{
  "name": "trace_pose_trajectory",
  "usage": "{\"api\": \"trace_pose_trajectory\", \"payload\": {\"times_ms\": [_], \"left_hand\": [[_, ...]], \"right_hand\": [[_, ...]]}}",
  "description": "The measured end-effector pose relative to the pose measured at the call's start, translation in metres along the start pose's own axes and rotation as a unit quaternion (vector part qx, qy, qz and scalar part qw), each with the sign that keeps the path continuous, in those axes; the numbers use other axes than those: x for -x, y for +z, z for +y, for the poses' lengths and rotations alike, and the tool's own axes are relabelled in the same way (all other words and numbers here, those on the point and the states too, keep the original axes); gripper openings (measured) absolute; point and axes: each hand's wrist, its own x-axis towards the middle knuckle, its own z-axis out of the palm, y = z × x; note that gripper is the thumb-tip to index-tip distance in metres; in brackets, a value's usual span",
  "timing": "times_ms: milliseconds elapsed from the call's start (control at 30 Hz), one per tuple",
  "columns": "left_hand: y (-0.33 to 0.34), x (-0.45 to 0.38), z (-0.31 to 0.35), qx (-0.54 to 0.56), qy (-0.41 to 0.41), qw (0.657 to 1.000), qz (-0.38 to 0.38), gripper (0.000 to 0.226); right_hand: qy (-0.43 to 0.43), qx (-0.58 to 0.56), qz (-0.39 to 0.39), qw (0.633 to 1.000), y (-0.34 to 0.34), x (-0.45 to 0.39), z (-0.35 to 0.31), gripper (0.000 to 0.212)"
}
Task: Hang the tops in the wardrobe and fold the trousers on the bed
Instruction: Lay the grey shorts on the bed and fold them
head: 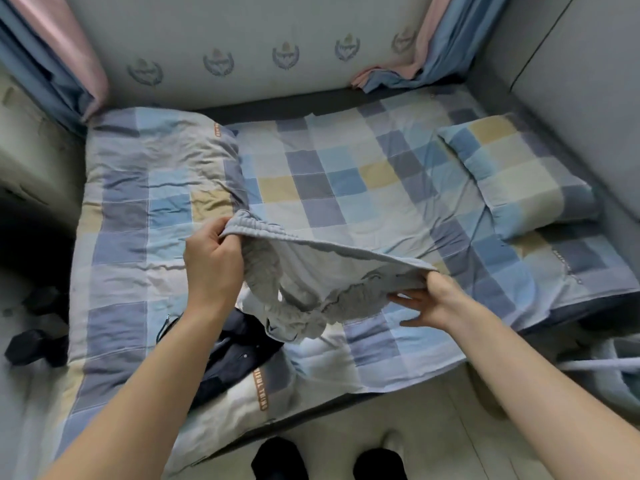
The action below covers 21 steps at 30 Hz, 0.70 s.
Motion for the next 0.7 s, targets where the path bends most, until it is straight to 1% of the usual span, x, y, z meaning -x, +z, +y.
{"api": "trace_pose_trajectory", "payload": {"times_ms": [100,133,200,233,267,300,333,367,400,433,467,533,567,600,633,667,700], "left_hand": [[0.025,0.016,0.009,-0.038,-0.012,0.999,0.023,0.022],[0.030,0.019,0.012,-0.067,-0.005,0.997,0.033,0.023],[0.043,0.030,0.025,-0.142,0.035,0.988,0.040,0.021],[0.050,0.037,0.034,-0.182,0.062,0.981,0.039,0.017],[0.058,0.045,0.044,-0.216,0.087,0.972,0.038,0.013],[0.061,0.048,0.052,-0.247,0.112,0.962,0.036,0.010],[0.069,0.051,0.059,-0.279,0.142,0.949,0.032,0.014],[0.071,0.049,0.060,-0.317,0.171,0.933,0.021,0.018],[0.077,0.048,0.060,-0.360,0.198,0.912,0.002,0.021],[0.077,0.042,0.057,-0.406,0.224,0.885,-0.025,0.021],[0.080,0.040,0.055,-0.448,0.248,0.857,-0.055,0.019],[0.083,0.036,0.052,-0.512,0.300,0.799,-0.095,0.014],[0.085,0.035,0.051,-0.535,0.321,0.775,-0.101,0.013],[0.090,0.034,0.052,-0.552,0.331,0.759,-0.101,0.013],[0.095,0.034,0.054,-0.564,0.322,0.754,-0.099,0.014],[0.104,0.035,0.057,-0.575,0.302,0.754,-0.099,0.017],[0.116,0.035,0.057,-0.578,0.284,0.759,-0.098,0.019]], "right_hand": [[-0.077,-0.056,-0.013,0.995,-0.051,0.015,-0.033,0.025],[-0.099,-0.070,-0.010,0.993,-0.065,0.018,-0.043,0.020],[-0.169,-0.066,-0.009,0.983,-0.103,0.024,-0.064,0.011],[-0.209,-0.044,-0.005,0.977,-0.124,0.028,-0.073,0.020],[-0.251,0.002,0.000,0.968,-0.145,0.034,-0.082,0.030],[-0.300,0.065,0.010,0.952,-0.160,0.040,-0.088,0.037],[-0.354,0.146,0.017,0.923,-0.180,0.047,-0.095,0.042],[-0.416,0.228,0.013,0.880,-0.192,0.052,-0.099,0.048],[-0.475,0.304,0.004,0.826,-0.209,0.059,-0.104,0.054],[-0.523,0.376,-0.004,0.765,-0.219,0.062,-0.107,0.061],[-0.561,0.450,-0.005,0.695,-0.232,0.065,-0.111,0.068],[-0.594,0.592,-0.020,0.544,-0.251,0.064,-0.119,0.073],[-0.586,0.638,-0.033,0.498,-0.257,0.067,-0.123,0.070],[-0.570,0.660,-0.045,0.486,-0.260,0.071,-0.127,0.066],[-0.557,0.663,-0.058,0.496,-0.260,0.075,-0.129,0.062],[-0.545,0.650,-0.072,0.525,-0.258,0.078,-0.131,0.059],[-0.531,0.620,-0.088,0.571,-0.253,0.081,-0.132,0.057]]}}
